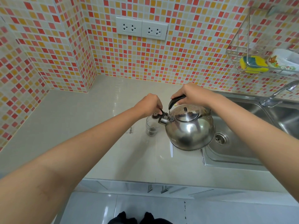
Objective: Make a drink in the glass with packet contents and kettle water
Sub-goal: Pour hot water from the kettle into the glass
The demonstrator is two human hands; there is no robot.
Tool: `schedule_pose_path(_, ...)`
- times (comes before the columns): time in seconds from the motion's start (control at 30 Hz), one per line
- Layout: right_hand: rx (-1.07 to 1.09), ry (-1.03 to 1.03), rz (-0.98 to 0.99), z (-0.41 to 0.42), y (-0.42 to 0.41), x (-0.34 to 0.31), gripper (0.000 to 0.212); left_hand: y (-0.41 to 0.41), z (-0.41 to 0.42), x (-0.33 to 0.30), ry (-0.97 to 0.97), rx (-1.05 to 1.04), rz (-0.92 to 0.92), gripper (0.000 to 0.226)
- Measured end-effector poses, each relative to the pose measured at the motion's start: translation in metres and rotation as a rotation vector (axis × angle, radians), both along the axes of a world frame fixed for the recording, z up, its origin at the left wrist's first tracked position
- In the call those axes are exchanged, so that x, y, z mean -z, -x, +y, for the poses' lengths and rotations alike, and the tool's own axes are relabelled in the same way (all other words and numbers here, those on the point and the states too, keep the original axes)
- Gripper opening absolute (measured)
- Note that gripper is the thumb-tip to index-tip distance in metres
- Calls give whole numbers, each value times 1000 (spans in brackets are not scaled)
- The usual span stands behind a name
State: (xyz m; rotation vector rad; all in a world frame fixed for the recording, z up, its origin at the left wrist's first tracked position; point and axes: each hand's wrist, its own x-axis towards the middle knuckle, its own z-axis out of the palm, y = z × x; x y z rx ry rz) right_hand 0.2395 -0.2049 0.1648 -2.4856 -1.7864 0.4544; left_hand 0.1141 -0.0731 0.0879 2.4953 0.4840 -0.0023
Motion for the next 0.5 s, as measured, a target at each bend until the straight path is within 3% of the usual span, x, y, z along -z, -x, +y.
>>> schedule_pose_path(0.5,-27,53,-16,9,-1,-1,29,0,2,0,18,2,17,22)
